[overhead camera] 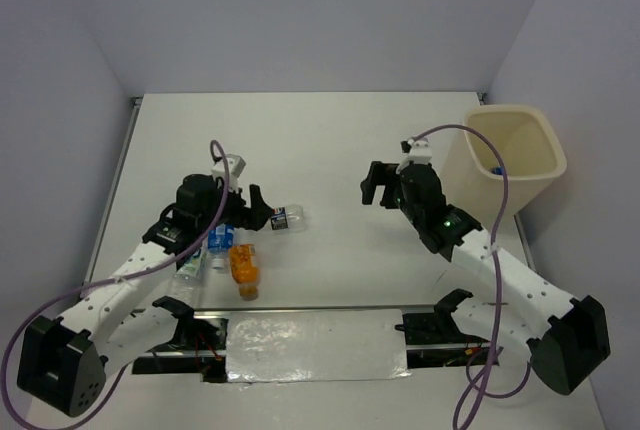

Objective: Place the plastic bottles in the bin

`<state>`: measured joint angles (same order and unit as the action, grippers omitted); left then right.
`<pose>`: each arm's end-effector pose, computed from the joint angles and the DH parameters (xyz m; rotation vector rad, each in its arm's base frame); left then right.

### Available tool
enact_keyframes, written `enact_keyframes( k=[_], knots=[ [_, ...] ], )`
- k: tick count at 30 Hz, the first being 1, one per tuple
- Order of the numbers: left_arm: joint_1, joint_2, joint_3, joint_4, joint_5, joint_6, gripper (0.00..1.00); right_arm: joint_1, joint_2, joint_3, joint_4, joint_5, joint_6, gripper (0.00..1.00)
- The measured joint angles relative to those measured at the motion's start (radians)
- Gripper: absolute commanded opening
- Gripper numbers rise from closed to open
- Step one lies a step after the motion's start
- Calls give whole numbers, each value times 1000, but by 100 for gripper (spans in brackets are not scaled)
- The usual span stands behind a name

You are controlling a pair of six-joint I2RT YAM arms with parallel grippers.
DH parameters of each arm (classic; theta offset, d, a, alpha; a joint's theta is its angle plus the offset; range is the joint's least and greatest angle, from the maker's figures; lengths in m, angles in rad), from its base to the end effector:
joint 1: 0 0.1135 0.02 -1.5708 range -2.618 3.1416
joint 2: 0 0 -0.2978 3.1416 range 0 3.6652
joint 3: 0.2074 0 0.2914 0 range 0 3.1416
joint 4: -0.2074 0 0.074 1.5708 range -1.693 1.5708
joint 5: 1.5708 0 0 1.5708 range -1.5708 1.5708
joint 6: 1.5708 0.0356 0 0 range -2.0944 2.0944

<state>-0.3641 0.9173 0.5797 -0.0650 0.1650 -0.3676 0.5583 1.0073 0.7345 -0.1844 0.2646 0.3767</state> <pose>0.2112 -0.0868 0.2694 0.1069 2.0208 -0.6339 0.2161 0.1240 0.2984 -0.0165 2.0261 0.3266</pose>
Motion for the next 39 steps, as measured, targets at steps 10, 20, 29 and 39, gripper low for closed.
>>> enact_keyframes(
  k=[10,20,29,39],
  knots=[
    [-82,276,59,31,101,182,99,-1,-231,-204,218,-29,33,100],
    [-184,504,171,-20,-95,238,99,-21,-252,-286,293,-106,-24,100],
    [-263,627,243,-59,-145,253,92,-64,-252,-299,327,-149,-37,100],
    [-277,592,262,-101,-210,229,40,-109,-252,-314,349,-150,17,100]
  ],
)
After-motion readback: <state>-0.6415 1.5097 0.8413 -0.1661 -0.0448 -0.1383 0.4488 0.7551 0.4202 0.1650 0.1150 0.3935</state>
